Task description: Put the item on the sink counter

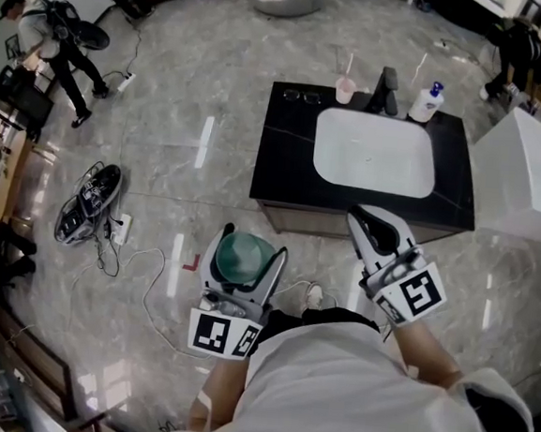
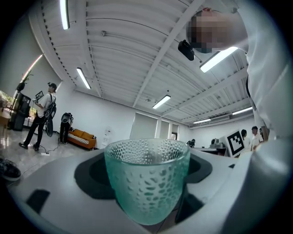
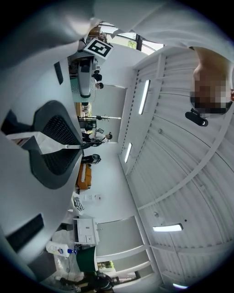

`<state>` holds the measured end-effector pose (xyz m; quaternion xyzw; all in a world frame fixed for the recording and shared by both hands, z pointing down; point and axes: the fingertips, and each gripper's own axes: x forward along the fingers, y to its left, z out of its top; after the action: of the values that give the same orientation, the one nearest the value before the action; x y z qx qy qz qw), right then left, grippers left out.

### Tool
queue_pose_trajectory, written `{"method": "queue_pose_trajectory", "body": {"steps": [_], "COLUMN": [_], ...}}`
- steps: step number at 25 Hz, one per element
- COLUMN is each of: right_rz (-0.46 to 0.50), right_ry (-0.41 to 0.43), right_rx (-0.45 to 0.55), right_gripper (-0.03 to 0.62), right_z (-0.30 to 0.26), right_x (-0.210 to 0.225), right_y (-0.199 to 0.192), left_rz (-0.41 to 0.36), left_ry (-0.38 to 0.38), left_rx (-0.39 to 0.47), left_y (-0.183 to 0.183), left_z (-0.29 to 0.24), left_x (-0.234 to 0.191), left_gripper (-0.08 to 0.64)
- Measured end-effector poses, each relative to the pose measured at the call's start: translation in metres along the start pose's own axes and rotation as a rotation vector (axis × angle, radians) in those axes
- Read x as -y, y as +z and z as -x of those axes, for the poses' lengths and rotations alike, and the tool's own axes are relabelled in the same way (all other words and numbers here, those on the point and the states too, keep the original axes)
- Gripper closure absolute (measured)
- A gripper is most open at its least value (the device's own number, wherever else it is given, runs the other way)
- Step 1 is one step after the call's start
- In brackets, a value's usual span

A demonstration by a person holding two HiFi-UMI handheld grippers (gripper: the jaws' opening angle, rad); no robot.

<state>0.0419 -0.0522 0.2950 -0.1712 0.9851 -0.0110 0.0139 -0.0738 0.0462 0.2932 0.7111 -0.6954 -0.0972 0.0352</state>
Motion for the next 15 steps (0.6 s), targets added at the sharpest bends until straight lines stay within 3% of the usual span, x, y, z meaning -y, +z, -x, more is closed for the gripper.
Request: {"method": "queue_pose_trajectory", "body": {"steps": [15], "right_rz": [-0.025], "right_ry": [-0.042], "right_rx": [-0.001], "right_gripper": [0.543], "right_z": [-0.004], "right_x": [0.011], "right_y": [-0.001], "left_rz": [-0.001], "left_ry": [-0.033], "left_rx": [-0.042], "left_y": [-0.005], "left_z": [-0.019], "left_x": [-0.003], "left_gripper": [0.161]}}
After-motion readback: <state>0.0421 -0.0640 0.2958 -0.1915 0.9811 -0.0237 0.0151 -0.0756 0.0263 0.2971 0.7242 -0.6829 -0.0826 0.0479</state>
